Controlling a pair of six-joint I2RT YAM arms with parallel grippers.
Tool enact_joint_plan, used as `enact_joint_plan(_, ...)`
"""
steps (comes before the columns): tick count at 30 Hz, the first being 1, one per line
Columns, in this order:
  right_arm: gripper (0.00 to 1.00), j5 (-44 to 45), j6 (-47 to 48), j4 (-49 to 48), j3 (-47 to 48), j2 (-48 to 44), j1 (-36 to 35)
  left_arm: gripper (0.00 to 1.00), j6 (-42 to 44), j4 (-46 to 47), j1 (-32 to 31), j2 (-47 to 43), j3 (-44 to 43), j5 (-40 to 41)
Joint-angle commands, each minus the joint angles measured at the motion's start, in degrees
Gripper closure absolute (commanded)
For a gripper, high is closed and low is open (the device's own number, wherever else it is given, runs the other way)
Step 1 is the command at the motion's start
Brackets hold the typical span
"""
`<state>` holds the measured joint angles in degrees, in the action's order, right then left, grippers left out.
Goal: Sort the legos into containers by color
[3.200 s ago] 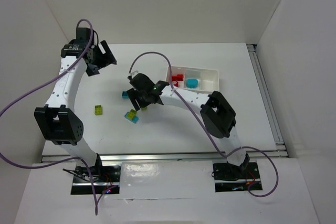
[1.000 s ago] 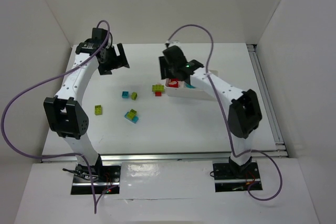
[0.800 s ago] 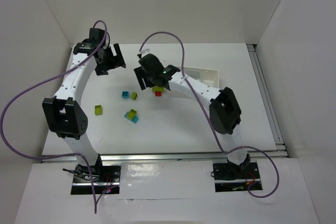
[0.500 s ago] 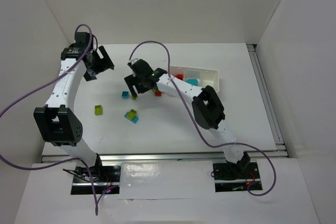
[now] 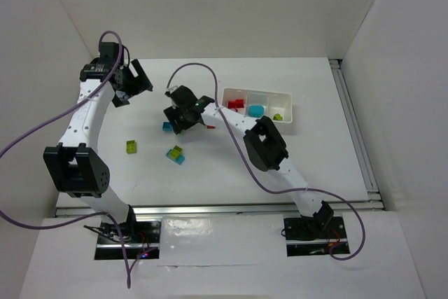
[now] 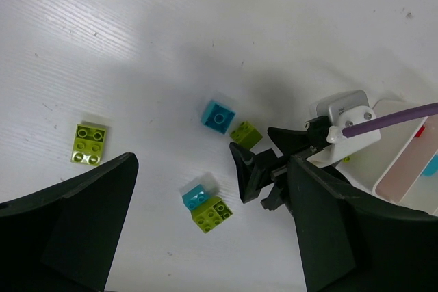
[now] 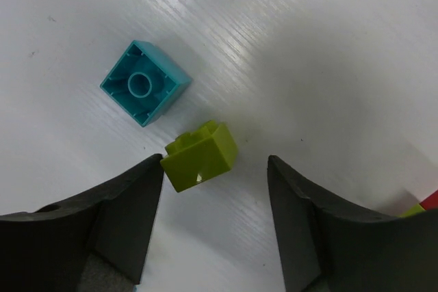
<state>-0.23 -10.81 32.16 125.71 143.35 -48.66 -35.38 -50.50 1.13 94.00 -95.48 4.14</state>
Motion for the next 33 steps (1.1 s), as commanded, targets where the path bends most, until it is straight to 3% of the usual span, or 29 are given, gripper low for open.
enact_joint_plan(1, 0.34, 0.8, 0.5, -1.8, 3.4, 0.7, -0.6, 0.00, -0.1, 0.8, -0.2, -0.6, -0.5, -0.5)
enact_joint_plan(4, 0.50, 1.3, 0.5, -3.7, 2.9, 0.2, -0.6, 0.00, 0.4, 0.8, -0.2, -0.6, -1.0, -1.1)
enact_joint_plan(9, 0.65, 3.5, 0.0, -3.7, 2.0, -3.9, -0.6, 0.00, 0.9, 0.8, -0.2, -0.6, -1.0, -1.1)
enact_joint_plan(14, 0.66, 7.1, -0.5, -6.5, -5.2, -16.8, 1.2, 0.00, 1.5, 0.8, -0.2, 0.5, -1.5, -1.6)
enact_joint_plan(18, 0.66, 12.0, -3.2, -12.5, -21.2, -30.0, 7.5, 0.00, 1.5, 0.8, -0.2, 1.1, -1.5, -2.7)
enact_joint_plan(23, 0.66, 18.6, -10.7, -12.6, -34.6, -43.5, 16.3, 0.00, 1.5, 0.8, -0.2, 1.6, -1.5, -3.3)
enact_joint_plan(28, 0.66, 21.0, -17.0, -7.6, -44.3, -47.9, 26.9, 0.00, 2.1, 0.8, -0.2, 2.2, -2.1, -3.3)
enact_joint_plan(33, 0.65, 20.4, -17.5, -7.0, -49.3, -49.1, 31.7, 0.00, 2.1, 0.8, -0.2, 2.7, -2.1, -3.3)
